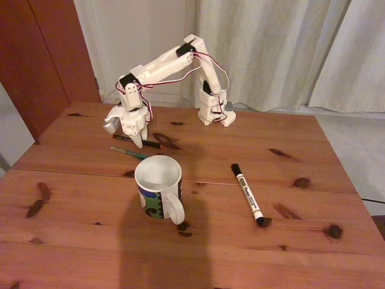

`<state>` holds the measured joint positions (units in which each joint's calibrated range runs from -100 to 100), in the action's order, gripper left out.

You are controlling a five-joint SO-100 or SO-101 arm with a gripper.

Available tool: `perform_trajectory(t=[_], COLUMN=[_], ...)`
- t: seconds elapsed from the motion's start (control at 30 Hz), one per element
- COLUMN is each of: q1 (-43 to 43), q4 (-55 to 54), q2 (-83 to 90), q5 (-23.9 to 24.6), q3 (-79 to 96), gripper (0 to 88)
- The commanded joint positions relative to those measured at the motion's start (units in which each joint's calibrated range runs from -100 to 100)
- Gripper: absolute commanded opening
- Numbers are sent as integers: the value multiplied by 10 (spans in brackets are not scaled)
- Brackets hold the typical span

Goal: Clean up the desk and place the pens and markers into the cup

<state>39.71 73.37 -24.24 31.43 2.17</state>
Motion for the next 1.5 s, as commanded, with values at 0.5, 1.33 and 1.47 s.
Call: perform_trajectory(t=[0.5, 1.33, 1.47], q1=[9, -66, -110], q4=[-6, 56, 55], q2=[4, 247, 314], q5=[-20, -16, 20], q3=[-9, 65, 100], gripper=[22, 10, 10])
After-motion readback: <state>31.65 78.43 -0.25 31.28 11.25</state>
